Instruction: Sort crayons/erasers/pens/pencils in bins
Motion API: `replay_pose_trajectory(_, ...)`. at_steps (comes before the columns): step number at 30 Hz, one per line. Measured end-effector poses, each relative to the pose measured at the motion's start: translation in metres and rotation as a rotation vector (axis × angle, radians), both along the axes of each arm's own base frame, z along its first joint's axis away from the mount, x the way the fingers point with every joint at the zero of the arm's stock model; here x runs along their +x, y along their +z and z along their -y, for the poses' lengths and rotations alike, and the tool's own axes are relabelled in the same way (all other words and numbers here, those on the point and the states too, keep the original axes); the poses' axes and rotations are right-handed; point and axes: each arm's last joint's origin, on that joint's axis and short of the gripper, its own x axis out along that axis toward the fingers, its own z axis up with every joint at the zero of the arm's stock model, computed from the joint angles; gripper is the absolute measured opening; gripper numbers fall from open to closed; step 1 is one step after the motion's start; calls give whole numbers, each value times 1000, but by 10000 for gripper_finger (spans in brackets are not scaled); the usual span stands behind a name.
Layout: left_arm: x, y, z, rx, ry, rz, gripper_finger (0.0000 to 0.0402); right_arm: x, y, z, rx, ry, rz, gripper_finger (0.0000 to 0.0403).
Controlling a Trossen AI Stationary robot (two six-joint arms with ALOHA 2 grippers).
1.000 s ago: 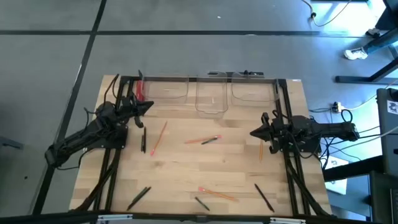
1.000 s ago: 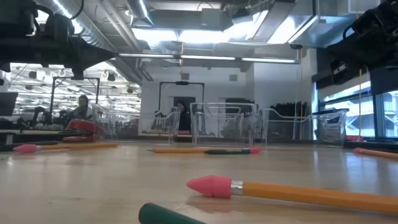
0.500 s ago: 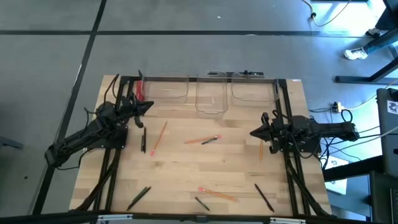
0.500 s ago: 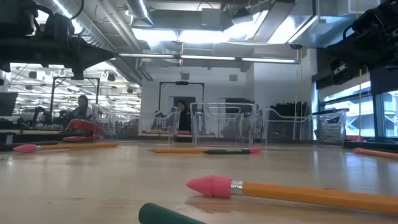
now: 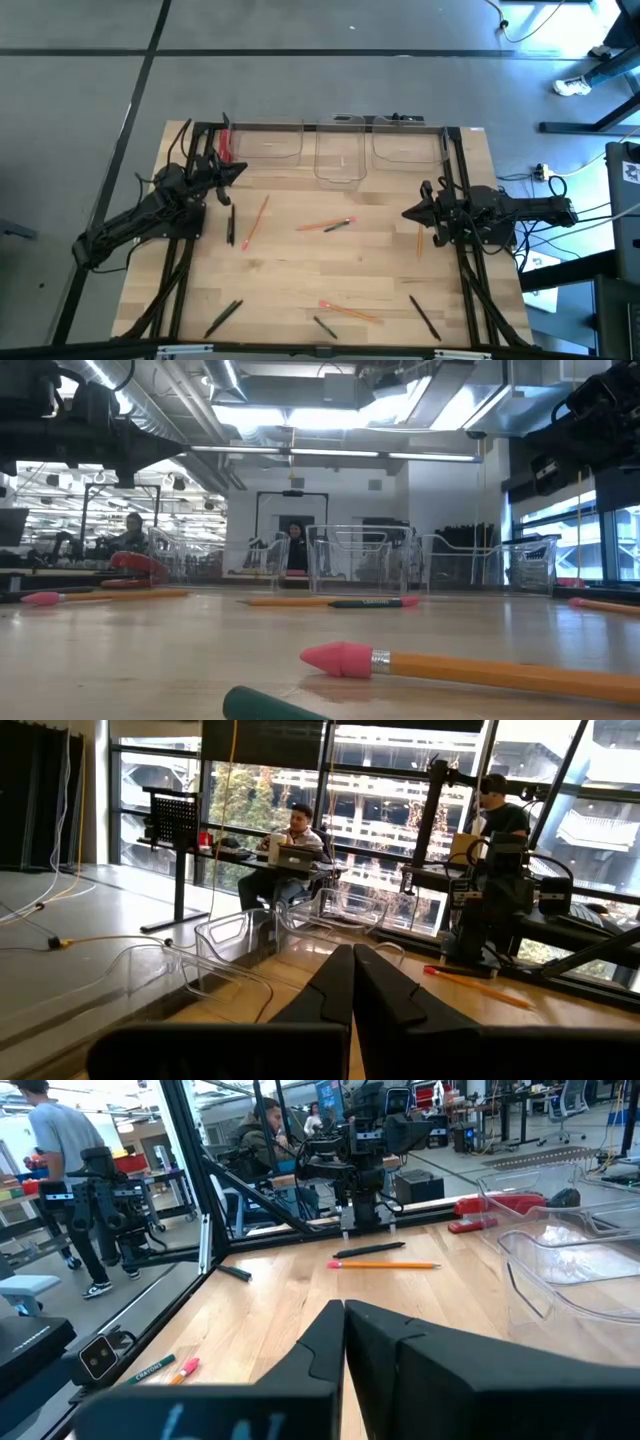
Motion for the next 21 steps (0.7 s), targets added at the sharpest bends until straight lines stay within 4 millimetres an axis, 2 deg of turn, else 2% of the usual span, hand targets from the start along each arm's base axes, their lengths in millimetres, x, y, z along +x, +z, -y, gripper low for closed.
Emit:
replay_pose_trajectory(7, 0, 0, 0, 0, 0, 0, 0, -1, 16, 3, -39, -123, 168, 15)
replay_pose_trajectory(11, 0, 0, 0, 0, 0, 0, 0, -6, 34, 5, -81, -177, 360, 15)
replay_pose_trajectory(13, 0, 0, 0, 0, 0, 0, 0, -10, 45, 5, -122, -189, 401, 13)
replay_pose_trajectory(15, 0, 0, 0, 0, 0, 0, 0, -14, 58, 5, -151, -194, 391, 9)
replay_pose_trajectory(21, 0, 0, 0, 0, 0, 0, 0, -29, 101, 10, -196, -292, 191, 4)
